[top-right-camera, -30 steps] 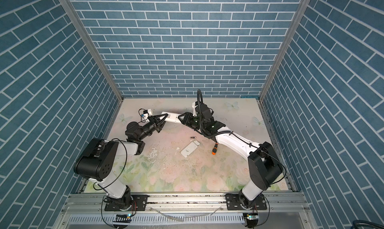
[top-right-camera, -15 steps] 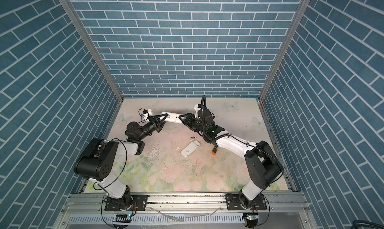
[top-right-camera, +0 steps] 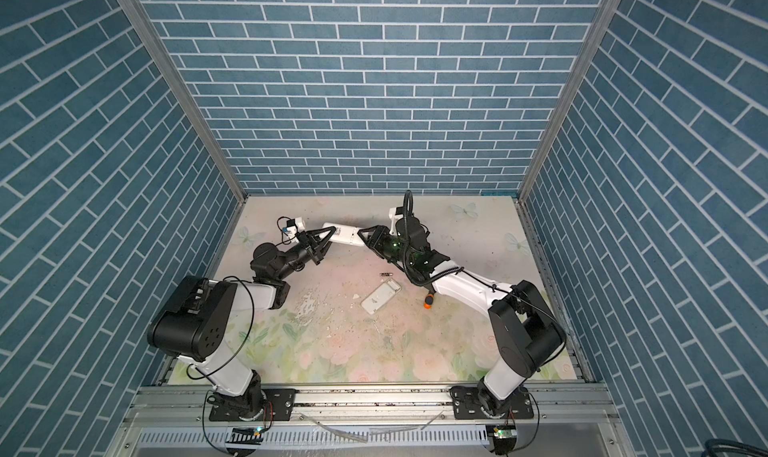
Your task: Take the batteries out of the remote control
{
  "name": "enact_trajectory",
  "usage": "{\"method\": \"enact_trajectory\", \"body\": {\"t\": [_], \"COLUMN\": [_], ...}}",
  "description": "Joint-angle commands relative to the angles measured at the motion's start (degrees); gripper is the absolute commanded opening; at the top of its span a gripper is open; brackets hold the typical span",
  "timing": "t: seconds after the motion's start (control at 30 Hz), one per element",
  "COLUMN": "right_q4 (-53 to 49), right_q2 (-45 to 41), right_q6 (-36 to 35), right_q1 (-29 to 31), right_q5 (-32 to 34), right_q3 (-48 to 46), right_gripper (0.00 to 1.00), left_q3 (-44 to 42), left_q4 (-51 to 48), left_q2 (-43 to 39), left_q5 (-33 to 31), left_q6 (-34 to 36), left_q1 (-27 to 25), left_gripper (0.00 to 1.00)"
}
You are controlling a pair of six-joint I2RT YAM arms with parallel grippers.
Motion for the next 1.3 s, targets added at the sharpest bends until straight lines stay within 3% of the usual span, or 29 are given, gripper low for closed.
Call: {"method": "enact_trajectory", "body": {"t": [0.0,1.27], "right_q4": [0.26,-3.82], "right_q2": [-1.21,-3.79], "right_q6": [0.35,-1.27], "right_q1": [-0.28,-0.2], "right_q5": [-0.1,-0.1], "right_q3": [-1.61,-0.86], "right_gripper": [0.37,0.27], "left_q3": [1.21,1.29], "left_q4": [2.67,2.66], "left_q2": [-0.29,1.42], "left_q5": [0.91,0.93], "left_q6": [1.16,1.86], "left_q1": [0.12,0.08], "left_gripper": [0.0,0.0]}}
